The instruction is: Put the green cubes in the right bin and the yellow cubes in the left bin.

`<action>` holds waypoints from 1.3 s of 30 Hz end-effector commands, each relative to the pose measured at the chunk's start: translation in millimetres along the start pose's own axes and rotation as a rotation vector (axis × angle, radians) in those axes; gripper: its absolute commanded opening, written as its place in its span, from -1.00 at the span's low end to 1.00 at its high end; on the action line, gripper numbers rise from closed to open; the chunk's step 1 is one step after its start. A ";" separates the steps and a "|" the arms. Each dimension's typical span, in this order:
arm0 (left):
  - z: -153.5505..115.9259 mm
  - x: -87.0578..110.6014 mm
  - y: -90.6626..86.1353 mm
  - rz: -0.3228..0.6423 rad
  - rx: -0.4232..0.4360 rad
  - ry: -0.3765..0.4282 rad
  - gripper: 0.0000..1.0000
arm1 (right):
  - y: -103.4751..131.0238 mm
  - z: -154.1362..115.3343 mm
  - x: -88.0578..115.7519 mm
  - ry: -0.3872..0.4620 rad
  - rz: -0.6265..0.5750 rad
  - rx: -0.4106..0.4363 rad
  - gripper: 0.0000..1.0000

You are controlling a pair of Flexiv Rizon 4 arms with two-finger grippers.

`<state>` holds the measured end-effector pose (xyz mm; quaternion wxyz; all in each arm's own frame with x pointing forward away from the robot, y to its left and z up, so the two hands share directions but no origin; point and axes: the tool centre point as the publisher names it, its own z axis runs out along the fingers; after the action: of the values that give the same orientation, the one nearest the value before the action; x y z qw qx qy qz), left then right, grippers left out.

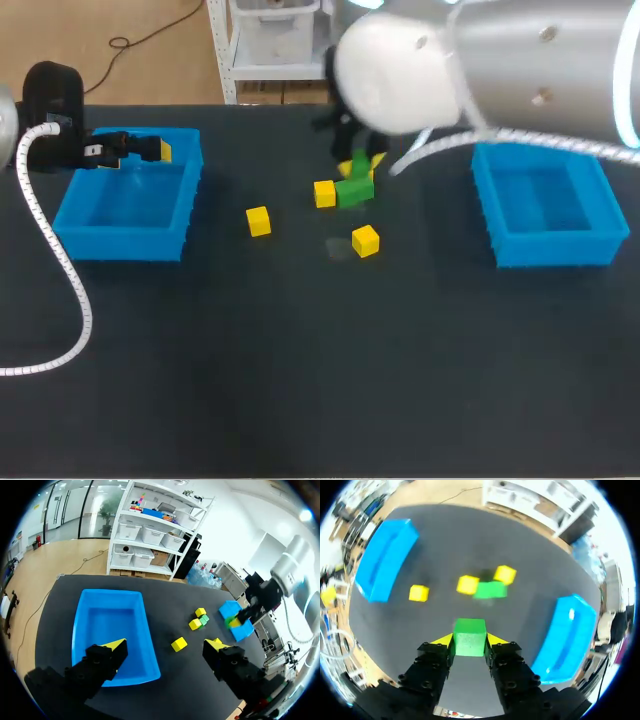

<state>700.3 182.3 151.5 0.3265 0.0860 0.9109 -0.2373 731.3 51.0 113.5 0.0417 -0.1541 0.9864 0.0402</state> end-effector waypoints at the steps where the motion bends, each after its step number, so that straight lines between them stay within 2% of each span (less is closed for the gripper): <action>1: -0.2 1.4 2.4 0.002 0.012 -0.007 1.00 | -61.1 -23.5 19.7 -0.234 0.145 -0.038 -1.00; 6: -0.2 1.4 2.4 0.002 0.012 -0.007 1.00 | -115.7 -19.6 36.4 -0.267 0.328 -0.066 -1.00; 9: -0.2 1.4 2.4 0.002 0.012 -0.007 1.00 | -147.6 -15.8 50.7 -0.288 0.464 -0.116 -1.00; 15: 7.0 7.4 7.3 -0.048 -0.026 0.001 1.00 | -196.9 -9.8 75.0 -0.343 0.666 -0.149 -1.00; 16: 9.1 8.8 8.5 -0.056 -0.031 0.007 1.00 | -204.0 -9.9 79.1 -0.362 0.703 -0.131 -1.00; 19: 14.5 11.8 9.2 -0.057 -0.039 0.025 1.00 | -216.6 -10.2 84.7 -0.390 0.755 -0.121 -1.00; 25: 25.0 17.6 9.0 -0.054 -0.049 0.064 1.00 | -227.9 0.1 87.8 -0.384 0.780 -0.128 -1.00; 26: 25.8 18.1 8.9 -0.052 -0.050 0.068 1.00 | -228.2 1.8 87.6 -0.380 0.779 -0.128 -0.90; 27: 27.2 19.0 8.9 -0.050 -0.052 0.073 1.00 | -228.3 4.2 87.0 -0.375 0.779 -0.130 -0.35; 28: 29.0 20.3 9.1 -0.048 -0.055 0.081 1.00 | -228.4 7.3 85.9 -0.367 0.778 -0.127 0.94; 29: 30.1 21.0 9.3 -0.047 -0.057 0.086 1.00 | -229.2 9.3 85.0 -0.367 0.777 -0.129 1.00; 33: 32.4 22.5 9.8 -0.040 -0.059 0.091 1.00 | -230.4 13.8 82.6 -0.362 0.771 -0.131 1.00; 35: 30.5 20.5 8.2 -0.013 -0.064 0.057 1.00 | -230.4 14.6 81.3 -0.359 0.765 -0.130 1.00; 39: 30.5 20.5 8.2 -0.013 -0.064 0.057 1.00 | -227.7 12.4 77.2 -0.365 0.743 -0.131 1.00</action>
<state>705.2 176.4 115.5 0.2999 0.0790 0.9266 -0.2126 731.9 -190.0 77.2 0.1068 0.2071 0.9588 0.1623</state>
